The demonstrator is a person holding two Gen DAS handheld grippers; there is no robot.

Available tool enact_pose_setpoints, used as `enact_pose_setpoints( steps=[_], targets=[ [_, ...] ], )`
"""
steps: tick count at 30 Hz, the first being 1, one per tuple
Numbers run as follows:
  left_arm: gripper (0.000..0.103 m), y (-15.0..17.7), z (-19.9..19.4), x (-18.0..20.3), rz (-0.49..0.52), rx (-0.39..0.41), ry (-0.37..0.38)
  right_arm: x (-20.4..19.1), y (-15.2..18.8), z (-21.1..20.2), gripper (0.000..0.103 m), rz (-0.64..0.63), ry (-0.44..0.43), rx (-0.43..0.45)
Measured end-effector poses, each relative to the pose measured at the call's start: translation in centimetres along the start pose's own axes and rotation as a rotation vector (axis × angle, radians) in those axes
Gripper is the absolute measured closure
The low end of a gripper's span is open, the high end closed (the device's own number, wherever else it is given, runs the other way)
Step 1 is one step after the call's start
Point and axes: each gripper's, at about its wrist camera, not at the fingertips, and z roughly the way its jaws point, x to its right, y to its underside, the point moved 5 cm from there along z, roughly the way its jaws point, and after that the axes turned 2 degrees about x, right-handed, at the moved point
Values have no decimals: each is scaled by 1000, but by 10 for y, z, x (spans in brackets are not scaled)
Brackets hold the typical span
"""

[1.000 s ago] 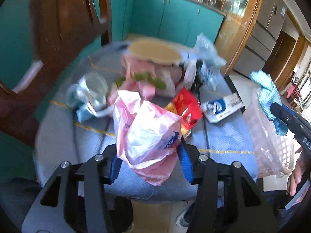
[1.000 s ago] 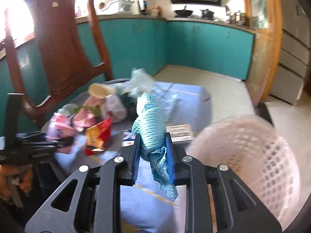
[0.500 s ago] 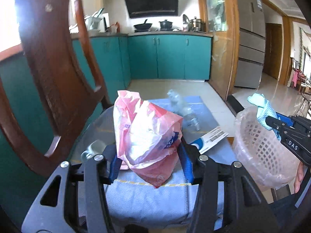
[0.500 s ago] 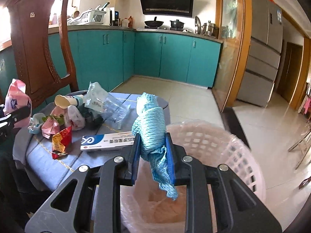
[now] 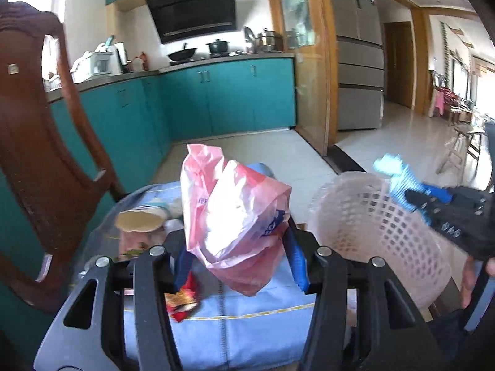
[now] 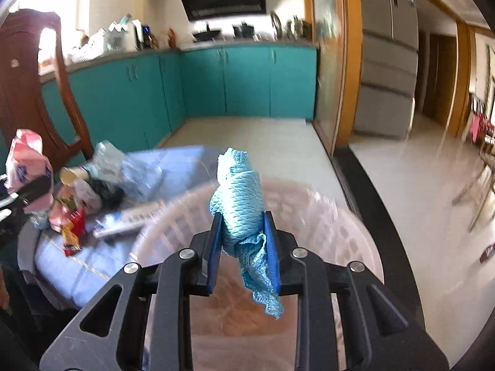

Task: Collect trash
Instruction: 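Carry the blue rag with the right gripper while the left gripper grasps the pink bag, then drop the rag and pink bag into the wastebasket with both grippers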

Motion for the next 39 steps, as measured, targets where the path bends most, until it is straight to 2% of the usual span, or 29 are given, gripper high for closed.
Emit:
enact_pose_setpoints(
  steps=[7,8,9,10,11,12,15,19,22,23,26,29,32,34,36,39],
  targets=[
    [50,1,16,42,58,-22,67,12,19,19,75,11,28,-99],
    [50,1,18,48,63,-26,77,13,22,23,69,18,25,-122],
    [50,1,20,53,68,-30,88,17,25,27,56,27,23,-143],
    [50,2,22,58,72,-36,100,20,26,29,49,36,28,-155],
    [50,3,25,63,75,-44,113,22,26,31,34,48,37,-162],
    [50,4,28,67,76,-51,125,26,26,30,27,73,32,-158],
    [50,6,37,79,78,-74,155,43,20,21,26,167,19,-110],
    [50,7,48,95,66,-109,232,75,12,4,26,290,144,-24],
    [40,9,63,116,83,-167,356,91,9,-6,26,395,155,28],
    [38,10,66,119,95,-177,362,94,9,-8,26,422,143,38],
    [17,9,72,109,99,-160,295,95,9,-11,26,464,114,53],
    [16,8,73,74,54,-142,195,83,2,-12,26,457,94,76],
    [16,9,66,7,-13,-94,5,51,-12,-6,26,395,10,91],
    [16,15,60,-42,-84,-87,-107,17,-21,4,26,329,-87,82],
    [16,21,53,-85,-151,-91,-196,-32,-26,16,26,285,-263,40],
    [16,32,39,-135,-217,-105,-281,-105,-26,34,26,199,-440,-51]
  ],
)
